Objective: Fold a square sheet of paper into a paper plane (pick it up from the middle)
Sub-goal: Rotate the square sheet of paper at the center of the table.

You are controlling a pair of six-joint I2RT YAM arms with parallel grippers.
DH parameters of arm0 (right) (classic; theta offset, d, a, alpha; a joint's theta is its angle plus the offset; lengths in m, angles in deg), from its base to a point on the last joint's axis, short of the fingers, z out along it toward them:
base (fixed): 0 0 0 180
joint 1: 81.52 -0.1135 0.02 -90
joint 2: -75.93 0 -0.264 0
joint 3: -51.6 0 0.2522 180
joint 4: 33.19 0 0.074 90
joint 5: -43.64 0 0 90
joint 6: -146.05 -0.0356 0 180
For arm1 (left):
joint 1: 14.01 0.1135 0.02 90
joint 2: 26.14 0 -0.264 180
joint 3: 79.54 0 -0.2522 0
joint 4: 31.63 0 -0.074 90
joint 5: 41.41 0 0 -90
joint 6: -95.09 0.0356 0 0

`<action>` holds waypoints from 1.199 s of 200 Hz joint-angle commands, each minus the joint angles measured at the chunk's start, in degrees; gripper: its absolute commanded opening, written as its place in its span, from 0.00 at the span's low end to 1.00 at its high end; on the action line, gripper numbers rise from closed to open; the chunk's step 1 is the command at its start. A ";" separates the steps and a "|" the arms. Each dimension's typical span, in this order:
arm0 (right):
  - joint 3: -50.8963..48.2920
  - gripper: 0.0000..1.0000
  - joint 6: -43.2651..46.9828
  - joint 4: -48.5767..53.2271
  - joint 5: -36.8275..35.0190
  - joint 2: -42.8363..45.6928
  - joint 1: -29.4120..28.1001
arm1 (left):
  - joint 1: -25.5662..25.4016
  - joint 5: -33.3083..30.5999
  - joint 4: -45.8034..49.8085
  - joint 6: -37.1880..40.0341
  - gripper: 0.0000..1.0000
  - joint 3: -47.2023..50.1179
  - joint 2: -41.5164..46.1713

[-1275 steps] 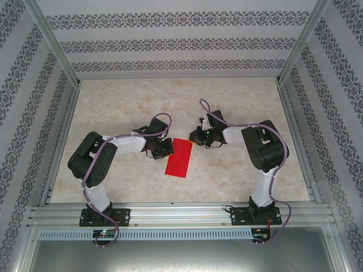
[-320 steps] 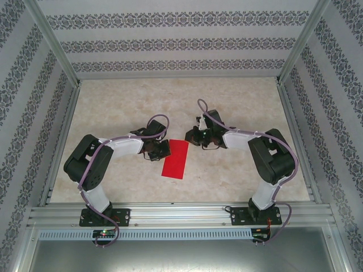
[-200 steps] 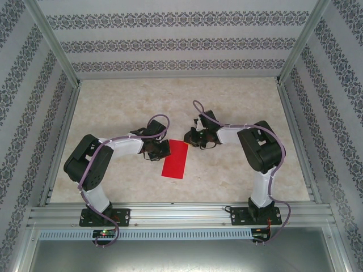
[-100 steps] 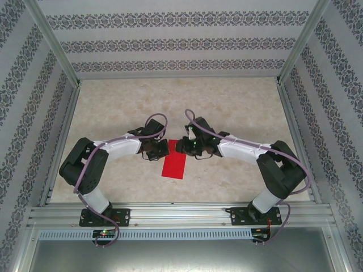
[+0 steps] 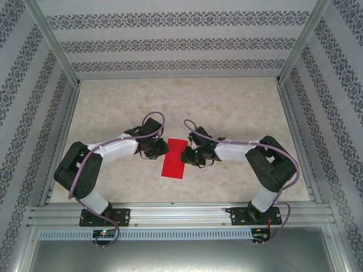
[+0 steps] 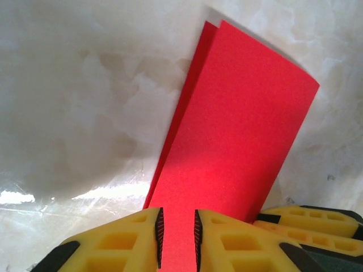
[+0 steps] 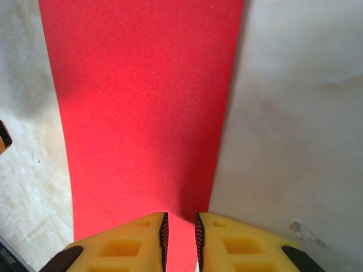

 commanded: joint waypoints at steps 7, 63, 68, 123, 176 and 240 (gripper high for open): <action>0.16 0.23 4.01 4.54 -2.52 -1.75 1.04 | 1.77 3.49 -0.60 -0.38 0.29 0.70 -0.93; 0.02 0.22 12.86 4.80 3.79 -3.01 6.42 | 2.04 8.08 -2.59 -0.70 0.35 0.10 -4.01; 0.30 0.22 13.23 5.05 4.15 -3.24 6.76 | 2.05 8.20 -2.83 -0.78 0.35 0.19 -4.12; 0.46 0.22 13.83 4.58 5.17 -4.97 7.91 | 2.01 11.54 -6.34 -0.81 0.38 0.72 -5.70; 0.37 0.22 13.82 4.82 4.90 -5.19 7.91 | 2.03 10.31 -6.41 -0.99 0.39 0.92 -7.28; 0.28 0.22 13.54 4.83 4.42 -5.08 7.96 | 2.00 7.89 -5.99 -1.08 0.41 1.72 -6.60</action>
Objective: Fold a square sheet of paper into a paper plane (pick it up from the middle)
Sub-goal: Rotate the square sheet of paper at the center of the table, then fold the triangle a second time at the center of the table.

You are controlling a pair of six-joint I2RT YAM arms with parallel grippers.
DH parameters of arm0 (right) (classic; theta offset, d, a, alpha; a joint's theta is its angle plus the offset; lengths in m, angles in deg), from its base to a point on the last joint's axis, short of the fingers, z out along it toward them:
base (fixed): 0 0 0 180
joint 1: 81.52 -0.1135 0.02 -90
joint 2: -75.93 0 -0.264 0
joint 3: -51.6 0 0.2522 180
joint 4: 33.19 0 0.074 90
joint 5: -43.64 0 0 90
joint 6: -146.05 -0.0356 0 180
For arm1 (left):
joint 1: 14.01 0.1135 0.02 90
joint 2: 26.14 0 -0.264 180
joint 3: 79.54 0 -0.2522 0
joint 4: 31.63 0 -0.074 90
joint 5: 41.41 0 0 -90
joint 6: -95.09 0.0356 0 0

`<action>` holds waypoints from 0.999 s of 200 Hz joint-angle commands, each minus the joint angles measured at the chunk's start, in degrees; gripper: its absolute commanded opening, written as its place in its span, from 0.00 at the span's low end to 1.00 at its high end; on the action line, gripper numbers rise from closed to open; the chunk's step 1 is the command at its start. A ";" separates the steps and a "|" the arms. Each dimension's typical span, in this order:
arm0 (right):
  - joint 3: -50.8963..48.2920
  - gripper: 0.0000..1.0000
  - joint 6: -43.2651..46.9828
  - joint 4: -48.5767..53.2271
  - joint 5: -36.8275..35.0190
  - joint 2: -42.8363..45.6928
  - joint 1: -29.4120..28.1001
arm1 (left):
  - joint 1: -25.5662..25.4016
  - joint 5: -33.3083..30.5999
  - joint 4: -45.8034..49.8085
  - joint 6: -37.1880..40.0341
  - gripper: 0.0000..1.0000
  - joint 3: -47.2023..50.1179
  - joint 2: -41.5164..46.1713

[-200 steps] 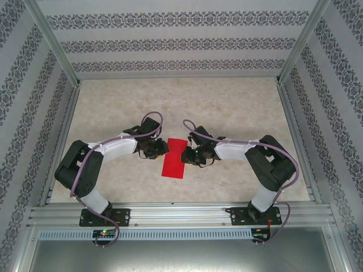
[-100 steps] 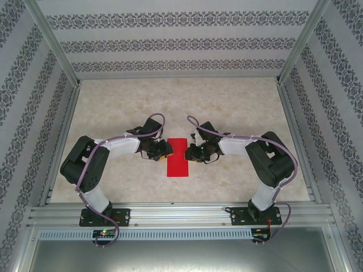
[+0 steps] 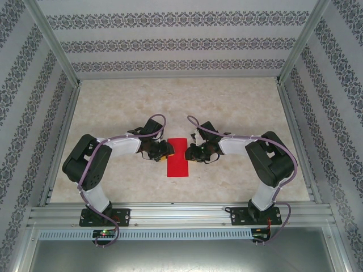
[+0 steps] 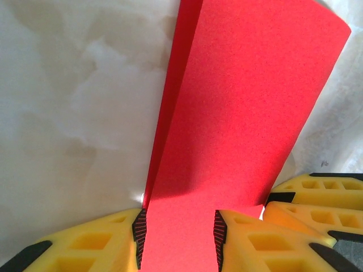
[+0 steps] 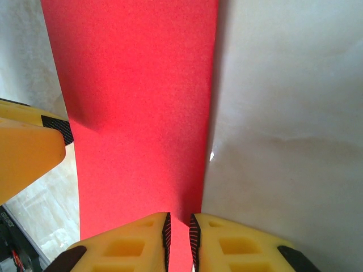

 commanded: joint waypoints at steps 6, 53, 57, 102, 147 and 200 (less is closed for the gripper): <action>-0.76 0.22 1.10 2.86 -4.88 -2.75 0.44 | 0.32 -2.81 -0.23 -0.61 0.41 1.45 0.01; -0.94 0.22 1.00 2.59 -4.69 -3.09 0.41 | 0.08 -6.13 2.44 0.69 0.43 0.89 2.26; -0.94 0.22 0.96 2.54 -4.67 -3.12 0.45 | 0.08 -6.07 2.54 0.70 0.43 0.78 2.22; -1.02 0.22 0.80 1.94 -4.36 -3.72 0.38 | -0.02 -2.18 -1.06 0.14 0.44 1.03 -0.08; -1.37 0.22 0.37 0.96 -4.07 -4.43 0.41 | -0.36 1.45 -3.90 -0.12 0.42 0.76 -1.79; -1.21 0.22 0.39 0.86 -3.78 -5.01 0.41 | -0.62 1.64 -4.87 -0.17 0.38 1.12 -0.71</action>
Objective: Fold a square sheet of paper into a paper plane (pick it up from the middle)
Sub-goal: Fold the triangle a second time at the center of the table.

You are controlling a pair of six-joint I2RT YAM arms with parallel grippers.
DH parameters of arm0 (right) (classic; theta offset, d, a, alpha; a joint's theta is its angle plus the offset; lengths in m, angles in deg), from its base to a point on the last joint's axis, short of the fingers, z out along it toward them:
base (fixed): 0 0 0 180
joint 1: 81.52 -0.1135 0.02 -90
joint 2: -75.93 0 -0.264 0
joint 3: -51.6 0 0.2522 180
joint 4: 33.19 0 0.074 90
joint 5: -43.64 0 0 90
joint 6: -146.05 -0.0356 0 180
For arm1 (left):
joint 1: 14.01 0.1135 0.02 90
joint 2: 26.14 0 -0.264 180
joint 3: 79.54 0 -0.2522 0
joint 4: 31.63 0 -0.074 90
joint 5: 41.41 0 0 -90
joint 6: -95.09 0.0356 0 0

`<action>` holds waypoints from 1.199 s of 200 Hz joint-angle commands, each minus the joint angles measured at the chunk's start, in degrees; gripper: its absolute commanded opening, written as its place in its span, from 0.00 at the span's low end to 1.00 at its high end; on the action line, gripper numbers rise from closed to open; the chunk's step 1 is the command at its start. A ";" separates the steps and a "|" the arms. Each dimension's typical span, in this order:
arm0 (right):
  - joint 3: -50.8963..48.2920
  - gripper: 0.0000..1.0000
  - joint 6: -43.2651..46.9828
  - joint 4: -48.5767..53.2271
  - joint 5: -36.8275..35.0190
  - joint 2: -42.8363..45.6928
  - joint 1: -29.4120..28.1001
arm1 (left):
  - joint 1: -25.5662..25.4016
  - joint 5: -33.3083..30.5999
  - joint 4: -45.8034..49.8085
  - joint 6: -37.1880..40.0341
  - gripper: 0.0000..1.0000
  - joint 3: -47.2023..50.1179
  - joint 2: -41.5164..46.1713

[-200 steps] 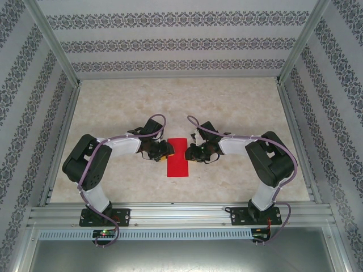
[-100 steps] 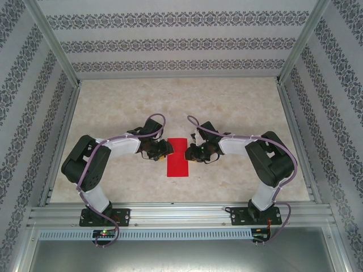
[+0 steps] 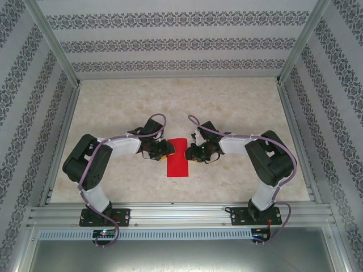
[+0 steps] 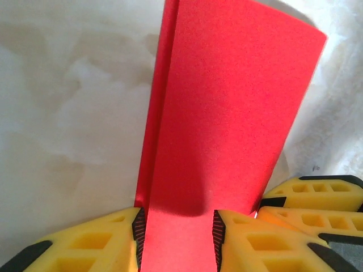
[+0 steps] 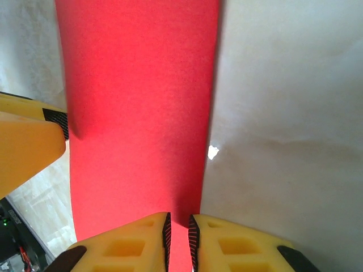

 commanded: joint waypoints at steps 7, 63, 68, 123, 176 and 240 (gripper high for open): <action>-1.17 0.22 0.54 1.37 -5.51 -4.31 0.04 | -0.46 1.17 -1.84 -0.08 0.38 0.55 -0.67; -1.29 0.22 0.23 0.61 -5.12 -4.55 0.14 | -0.45 4.06 -5.53 -0.26 0.34 0.98 0.47; -1.36 0.23 0.09 0.37 -4.85 -4.48 0.14 | -0.45 4.52 -6.38 -0.55 0.34 1.12 0.50; -1.30 0.34 -2.26 -3.57 -1.25 0.33 0.57 | 0.25 5.15 -6.09 -1.98 0.24 0.45 -0.03; -4.36 0.47 -0.80 1.21 -13.64 18.52 -1.28 | 0.68 4.28 -4.32 -1.17 0.14 0.46 1.70; -11.41 0.57 1.33 1.89 -30.51 33.94 -4.93 | 0.87 4.29 5.02 10.14 0.05 -6.68 -1.54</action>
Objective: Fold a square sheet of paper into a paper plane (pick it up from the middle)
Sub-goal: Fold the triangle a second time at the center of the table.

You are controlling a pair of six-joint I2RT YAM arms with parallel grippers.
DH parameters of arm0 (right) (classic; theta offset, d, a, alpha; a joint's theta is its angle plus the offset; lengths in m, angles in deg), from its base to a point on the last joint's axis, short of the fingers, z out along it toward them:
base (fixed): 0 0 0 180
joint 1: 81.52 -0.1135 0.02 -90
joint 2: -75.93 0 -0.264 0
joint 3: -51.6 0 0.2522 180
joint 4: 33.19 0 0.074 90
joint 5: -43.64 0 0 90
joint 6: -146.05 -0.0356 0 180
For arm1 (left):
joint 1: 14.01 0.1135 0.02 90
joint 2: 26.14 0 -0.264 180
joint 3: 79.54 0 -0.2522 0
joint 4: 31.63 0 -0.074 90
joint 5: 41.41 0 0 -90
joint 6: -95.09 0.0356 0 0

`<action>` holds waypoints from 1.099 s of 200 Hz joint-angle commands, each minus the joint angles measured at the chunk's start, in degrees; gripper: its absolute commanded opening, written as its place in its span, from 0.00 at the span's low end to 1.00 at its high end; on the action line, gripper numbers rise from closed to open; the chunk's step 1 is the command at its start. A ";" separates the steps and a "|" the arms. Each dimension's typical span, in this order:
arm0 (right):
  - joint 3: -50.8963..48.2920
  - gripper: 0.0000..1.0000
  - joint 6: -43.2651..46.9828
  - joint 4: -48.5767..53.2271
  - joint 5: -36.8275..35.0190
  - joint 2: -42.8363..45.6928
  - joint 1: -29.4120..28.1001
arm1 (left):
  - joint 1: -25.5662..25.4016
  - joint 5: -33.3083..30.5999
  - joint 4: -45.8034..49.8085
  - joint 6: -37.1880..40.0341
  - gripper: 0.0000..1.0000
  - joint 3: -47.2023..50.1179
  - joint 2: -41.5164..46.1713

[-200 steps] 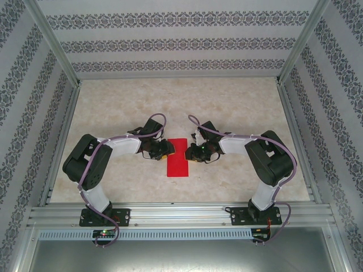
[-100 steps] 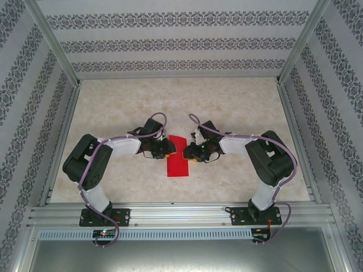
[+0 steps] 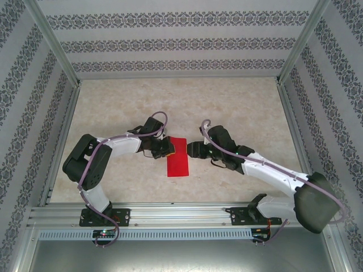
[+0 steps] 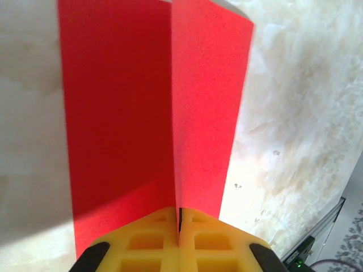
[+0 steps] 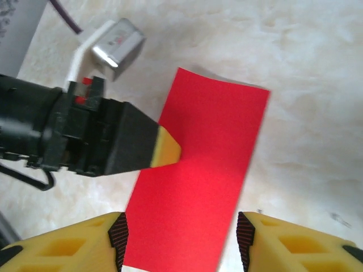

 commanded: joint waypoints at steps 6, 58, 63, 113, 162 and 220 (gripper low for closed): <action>-0.24 0.57 0.34 5.31 -4.46 0.81 3.33 | 0.74 0.50 7.67 9.14 0.05 -6.19 -2.26; -2.81 0.55 2.96 2.86 -5.24 3.52 -0.04 | 0.80 2.10 17.16 18.05 0.05 -14.92 -7.06; -2.95 0.56 3.27 2.76 -6.01 3.70 -0.67 | 0.80 1.98 18.01 18.54 0.05 -15.47 -7.23; -0.78 0.60 8.33 3.78 -6.93 -0.31 -8.87 | 0.80 2.10 17.09 16.29 0.05 -13.71 -6.77; 8.78 0.64 17.50 5.57 -23.50 -11.81 -24.81 | 0.80 2.38 16.47 13.45 0.05 -13.73 -6.17; 20.67 0.66 16.64 11.97 -33.67 -25.08 -32.05 | 0.80 2.24 16.59 12.92 0.05 -13.46 -5.86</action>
